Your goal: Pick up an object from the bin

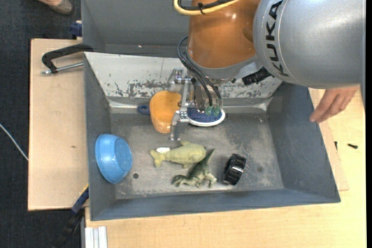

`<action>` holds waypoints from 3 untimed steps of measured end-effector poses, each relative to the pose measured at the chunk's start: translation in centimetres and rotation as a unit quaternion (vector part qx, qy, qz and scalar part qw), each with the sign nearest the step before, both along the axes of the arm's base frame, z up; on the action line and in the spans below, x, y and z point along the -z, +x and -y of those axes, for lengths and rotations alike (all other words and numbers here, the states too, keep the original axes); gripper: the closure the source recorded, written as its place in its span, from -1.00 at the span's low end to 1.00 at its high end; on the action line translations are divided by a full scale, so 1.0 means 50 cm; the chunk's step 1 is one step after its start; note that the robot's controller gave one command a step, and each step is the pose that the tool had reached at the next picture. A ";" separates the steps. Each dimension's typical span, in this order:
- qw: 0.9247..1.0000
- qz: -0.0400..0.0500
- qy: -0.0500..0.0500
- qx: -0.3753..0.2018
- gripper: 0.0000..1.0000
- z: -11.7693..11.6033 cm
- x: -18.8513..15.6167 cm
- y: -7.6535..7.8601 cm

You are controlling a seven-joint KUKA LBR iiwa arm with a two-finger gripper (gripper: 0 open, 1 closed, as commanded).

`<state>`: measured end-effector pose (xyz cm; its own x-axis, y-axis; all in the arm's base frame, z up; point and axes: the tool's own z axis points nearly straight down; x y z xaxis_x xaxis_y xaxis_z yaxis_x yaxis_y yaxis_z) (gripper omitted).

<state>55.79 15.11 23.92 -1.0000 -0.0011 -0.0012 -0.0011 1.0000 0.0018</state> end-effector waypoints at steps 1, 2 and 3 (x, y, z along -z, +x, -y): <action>0.999 0.003 0.001 0.032 -1.00 0.117 0.256 -0.050; 1.000 0.000 0.000 -0.027 -1.00 0.131 0.283 -0.033; 1.000 0.000 0.000 -0.027 1.00 0.131 0.284 -0.031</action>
Offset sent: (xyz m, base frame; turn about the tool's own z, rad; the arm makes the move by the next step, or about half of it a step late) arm -0.0279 -0.0586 -0.1312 0.0609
